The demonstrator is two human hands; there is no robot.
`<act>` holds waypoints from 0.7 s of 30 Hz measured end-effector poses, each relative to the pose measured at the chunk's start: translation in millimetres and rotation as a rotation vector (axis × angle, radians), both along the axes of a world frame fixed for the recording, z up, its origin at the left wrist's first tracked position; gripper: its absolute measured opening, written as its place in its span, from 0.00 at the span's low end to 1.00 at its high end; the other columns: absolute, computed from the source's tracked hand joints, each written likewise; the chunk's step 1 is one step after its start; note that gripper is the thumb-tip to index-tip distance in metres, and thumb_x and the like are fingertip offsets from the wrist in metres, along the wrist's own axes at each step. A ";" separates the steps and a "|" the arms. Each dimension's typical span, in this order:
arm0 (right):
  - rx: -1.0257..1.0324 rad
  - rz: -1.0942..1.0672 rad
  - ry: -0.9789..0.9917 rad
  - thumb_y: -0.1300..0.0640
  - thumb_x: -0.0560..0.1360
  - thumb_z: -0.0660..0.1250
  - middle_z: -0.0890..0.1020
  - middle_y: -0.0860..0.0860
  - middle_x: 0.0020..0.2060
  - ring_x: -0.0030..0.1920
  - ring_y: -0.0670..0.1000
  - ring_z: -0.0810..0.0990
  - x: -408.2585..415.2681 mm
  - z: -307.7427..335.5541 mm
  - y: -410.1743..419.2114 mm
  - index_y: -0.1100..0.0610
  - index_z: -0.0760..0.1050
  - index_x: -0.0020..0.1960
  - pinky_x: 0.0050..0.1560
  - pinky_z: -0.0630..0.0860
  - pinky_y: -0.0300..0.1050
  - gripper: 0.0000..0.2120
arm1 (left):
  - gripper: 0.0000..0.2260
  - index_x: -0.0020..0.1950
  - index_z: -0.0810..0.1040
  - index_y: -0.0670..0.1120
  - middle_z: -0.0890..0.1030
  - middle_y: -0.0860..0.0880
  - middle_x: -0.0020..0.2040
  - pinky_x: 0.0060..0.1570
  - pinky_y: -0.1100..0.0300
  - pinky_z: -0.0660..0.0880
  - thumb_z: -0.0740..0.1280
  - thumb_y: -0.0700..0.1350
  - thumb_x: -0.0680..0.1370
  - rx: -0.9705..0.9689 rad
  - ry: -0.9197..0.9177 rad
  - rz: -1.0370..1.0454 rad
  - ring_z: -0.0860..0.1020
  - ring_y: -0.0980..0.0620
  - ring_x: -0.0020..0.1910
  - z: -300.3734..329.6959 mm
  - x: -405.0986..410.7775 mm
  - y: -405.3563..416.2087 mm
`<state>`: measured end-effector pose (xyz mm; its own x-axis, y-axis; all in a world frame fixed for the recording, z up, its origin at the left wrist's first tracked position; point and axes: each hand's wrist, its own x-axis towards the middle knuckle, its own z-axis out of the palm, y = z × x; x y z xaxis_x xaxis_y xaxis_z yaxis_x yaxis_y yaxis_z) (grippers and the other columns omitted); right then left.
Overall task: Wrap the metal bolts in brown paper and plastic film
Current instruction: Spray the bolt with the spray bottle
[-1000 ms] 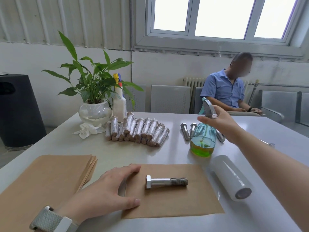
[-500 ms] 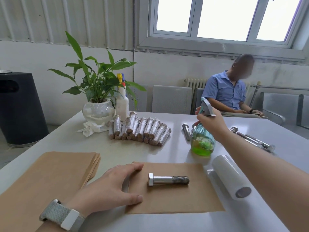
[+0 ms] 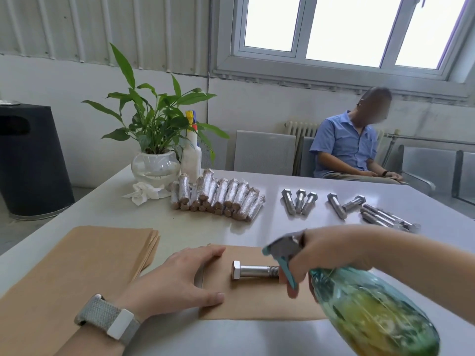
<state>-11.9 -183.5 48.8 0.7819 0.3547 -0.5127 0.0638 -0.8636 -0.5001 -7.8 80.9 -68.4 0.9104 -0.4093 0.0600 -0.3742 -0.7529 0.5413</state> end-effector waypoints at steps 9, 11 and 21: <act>-0.055 0.015 0.066 0.59 0.72 0.66 0.86 0.52 0.46 0.42 0.46 0.81 -3.0 -8.9 10.4 0.55 0.80 0.44 0.45 0.75 0.40 0.05 | 0.37 0.75 0.58 0.65 0.64 0.67 0.69 0.70 0.66 0.56 0.72 0.63 0.69 0.002 -0.003 0.003 0.61 0.64 0.70 0.2 0.1 0.3; -0.066 0.022 0.070 0.59 0.72 0.65 0.86 0.53 0.45 0.42 0.49 0.80 -3.5 -7.5 9.4 0.56 0.79 0.44 0.46 0.74 0.43 0.05 | 0.37 0.75 0.58 0.65 0.64 0.67 0.69 0.70 0.67 0.56 0.72 0.63 0.69 0.003 -0.001 0.000 0.61 0.65 0.70 -0.2 0.1 0.2; -0.117 -0.067 0.087 0.58 0.71 0.67 0.87 0.49 0.42 0.34 0.43 0.80 -7.8 -4.6 -21.1 0.58 0.80 0.49 0.36 0.74 0.34 0.09 | 0.36 0.71 0.58 0.69 0.64 0.69 0.68 0.71 0.65 0.57 0.70 0.67 0.66 -0.006 0.011 -0.020 0.61 0.65 0.71 -0.6 1.8 0.9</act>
<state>-19.7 -204.6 44.2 0.7524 0.2371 -0.6145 -0.0355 -0.9170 -0.3973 -6.0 81.8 -69.0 0.9026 -0.4274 0.0525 -0.3833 -0.7419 0.5501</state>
